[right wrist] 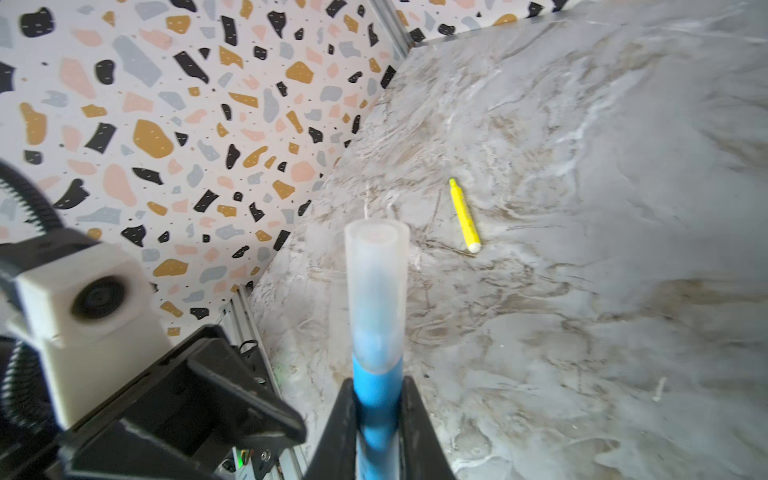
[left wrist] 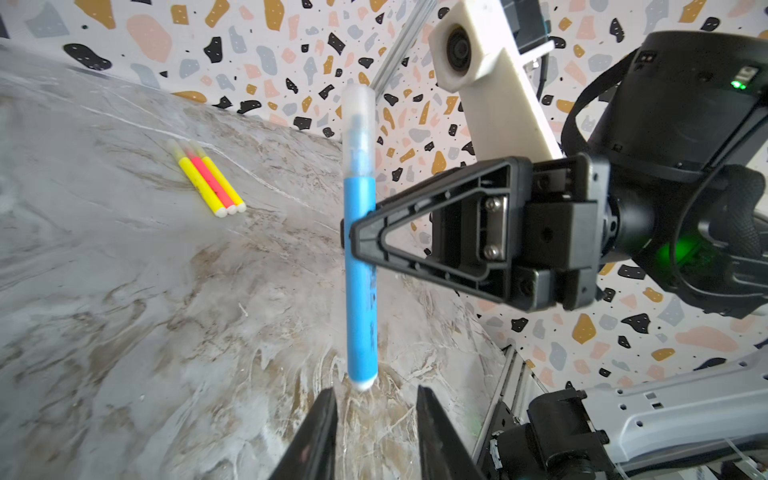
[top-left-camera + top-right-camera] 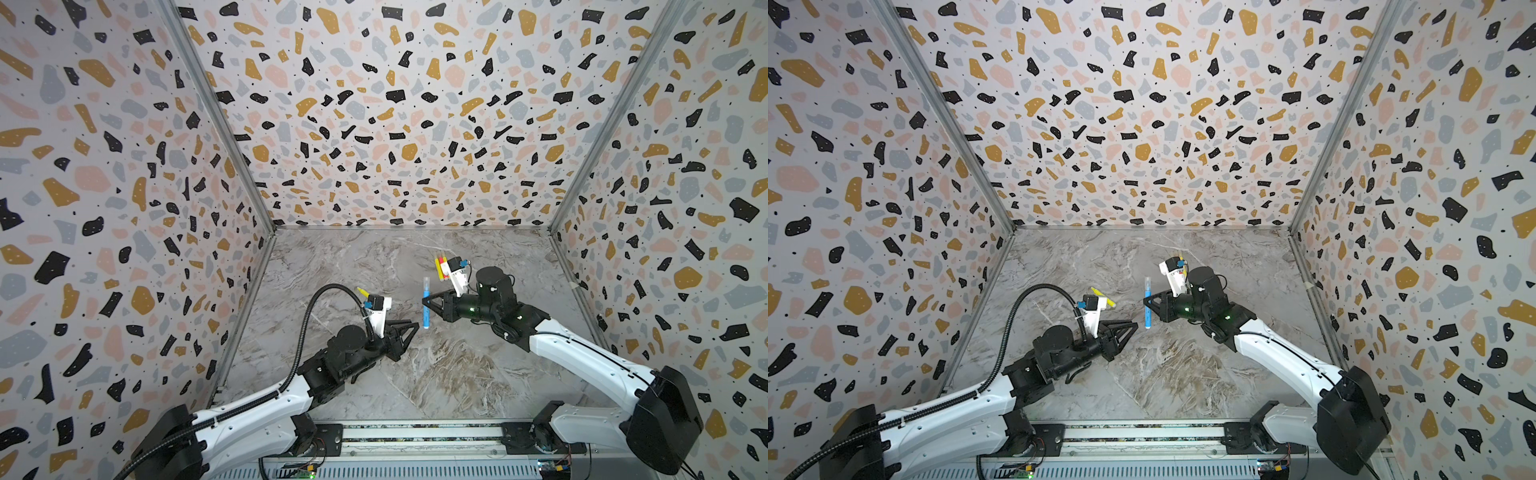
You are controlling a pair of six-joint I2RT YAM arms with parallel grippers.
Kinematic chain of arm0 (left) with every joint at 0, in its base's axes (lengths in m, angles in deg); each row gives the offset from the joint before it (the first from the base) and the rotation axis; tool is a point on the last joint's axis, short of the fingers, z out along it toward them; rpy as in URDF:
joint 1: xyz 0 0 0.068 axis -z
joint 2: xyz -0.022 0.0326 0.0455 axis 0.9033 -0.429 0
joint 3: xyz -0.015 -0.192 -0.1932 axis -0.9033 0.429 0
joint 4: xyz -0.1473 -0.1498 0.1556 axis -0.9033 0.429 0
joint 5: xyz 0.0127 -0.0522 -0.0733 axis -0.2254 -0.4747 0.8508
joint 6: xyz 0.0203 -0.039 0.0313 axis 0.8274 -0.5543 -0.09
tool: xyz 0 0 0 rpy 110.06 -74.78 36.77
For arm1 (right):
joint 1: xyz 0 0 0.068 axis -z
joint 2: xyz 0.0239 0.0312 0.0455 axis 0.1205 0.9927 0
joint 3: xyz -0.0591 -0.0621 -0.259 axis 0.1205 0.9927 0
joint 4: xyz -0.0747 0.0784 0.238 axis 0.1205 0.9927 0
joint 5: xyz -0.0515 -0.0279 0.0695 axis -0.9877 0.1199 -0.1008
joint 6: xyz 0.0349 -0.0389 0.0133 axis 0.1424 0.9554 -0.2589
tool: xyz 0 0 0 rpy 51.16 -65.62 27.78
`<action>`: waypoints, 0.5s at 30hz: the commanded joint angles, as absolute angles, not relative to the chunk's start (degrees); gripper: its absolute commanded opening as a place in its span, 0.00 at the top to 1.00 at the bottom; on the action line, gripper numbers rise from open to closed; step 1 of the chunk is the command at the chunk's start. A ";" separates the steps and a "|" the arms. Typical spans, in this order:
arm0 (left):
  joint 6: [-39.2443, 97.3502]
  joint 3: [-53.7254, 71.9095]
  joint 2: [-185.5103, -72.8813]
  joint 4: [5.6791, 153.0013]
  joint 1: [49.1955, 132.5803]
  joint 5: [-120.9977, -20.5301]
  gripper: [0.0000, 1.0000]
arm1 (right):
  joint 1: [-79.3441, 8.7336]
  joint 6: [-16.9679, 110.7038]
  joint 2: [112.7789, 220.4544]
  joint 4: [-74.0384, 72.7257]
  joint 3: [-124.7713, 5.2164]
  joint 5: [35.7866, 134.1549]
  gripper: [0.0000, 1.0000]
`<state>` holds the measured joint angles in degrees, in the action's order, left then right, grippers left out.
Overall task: Insert the pens into the pen caps
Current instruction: 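Carry the capped marker toward the highlighters with the right gripper while the left opens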
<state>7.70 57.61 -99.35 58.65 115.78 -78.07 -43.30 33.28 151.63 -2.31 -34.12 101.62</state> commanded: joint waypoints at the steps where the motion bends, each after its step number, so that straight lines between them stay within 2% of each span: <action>1: 8.85 58.32 -97.56 63.72 115.94 -84.54 0.67 | -40.19 35.38 155.31 2.22 -37.57 101.54 0.95; 7: 6.61 60.65 -96.27 66.49 115.93 -88.66 0.67 | -38.13 41.00 167.74 9.51 -47.16 97.65 0.94; 15: 5.05 61.32 -95.07 68.79 115.76 -91.33 0.67 | -38.25 46.64 188.39 23.68 -68.80 86.93 0.93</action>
<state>5.76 60.82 -96.24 69.04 115.78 -88.87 -38.10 43.22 185.20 15.37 -62.42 92.98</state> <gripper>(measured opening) 0.330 0.160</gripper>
